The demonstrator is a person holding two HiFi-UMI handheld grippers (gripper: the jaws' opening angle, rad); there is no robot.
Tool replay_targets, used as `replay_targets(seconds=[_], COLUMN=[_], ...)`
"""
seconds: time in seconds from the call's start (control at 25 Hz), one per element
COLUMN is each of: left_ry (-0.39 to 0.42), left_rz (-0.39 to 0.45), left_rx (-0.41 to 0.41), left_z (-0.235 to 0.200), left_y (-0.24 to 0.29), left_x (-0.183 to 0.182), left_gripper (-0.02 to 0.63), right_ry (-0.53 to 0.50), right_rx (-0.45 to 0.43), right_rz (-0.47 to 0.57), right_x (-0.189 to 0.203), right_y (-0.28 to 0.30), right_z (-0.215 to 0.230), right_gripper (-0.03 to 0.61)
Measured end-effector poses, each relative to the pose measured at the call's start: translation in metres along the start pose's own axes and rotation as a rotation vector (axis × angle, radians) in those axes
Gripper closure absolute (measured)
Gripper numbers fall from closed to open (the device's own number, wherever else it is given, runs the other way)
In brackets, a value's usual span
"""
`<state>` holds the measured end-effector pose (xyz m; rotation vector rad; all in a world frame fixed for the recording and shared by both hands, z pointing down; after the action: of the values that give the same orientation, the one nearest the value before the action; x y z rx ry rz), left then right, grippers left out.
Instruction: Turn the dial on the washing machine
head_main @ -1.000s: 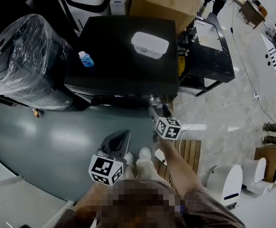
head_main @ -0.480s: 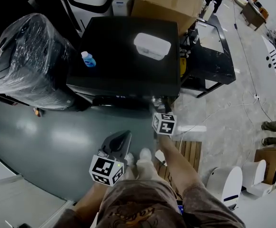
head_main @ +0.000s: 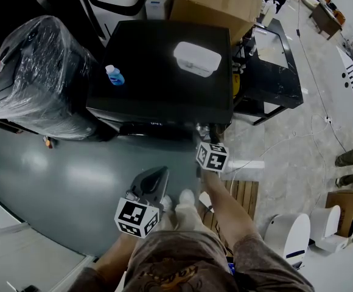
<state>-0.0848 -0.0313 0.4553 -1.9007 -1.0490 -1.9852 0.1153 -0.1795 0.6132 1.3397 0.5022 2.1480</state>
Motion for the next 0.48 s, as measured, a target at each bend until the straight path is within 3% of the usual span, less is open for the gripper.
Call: replay_targets(seconds=[0.48], left_ry=[0.003], left_rz=[-0.014], left_rx=[0.012], left_z=[0.002], left_y=[0.001], left_x=[0.004], left_gripper=[0.617], right_ry=[0.337], right_rx=[-0.196], right_rz=[0.035], right_x=[0.006], right_y=[0.003], right_z=[0.016], right_gripper=[0.313])
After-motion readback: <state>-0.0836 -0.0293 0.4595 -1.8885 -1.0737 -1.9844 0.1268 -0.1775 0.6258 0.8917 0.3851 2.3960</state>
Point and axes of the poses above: the fingertips, and each gripper's own axes: y forward along the fingers, z to its right, x out of its underside, the point moved 7 cm from there along -y, backward along the fingers, and after that the axes turned 14 degrees about y, right-handed, at the moved point
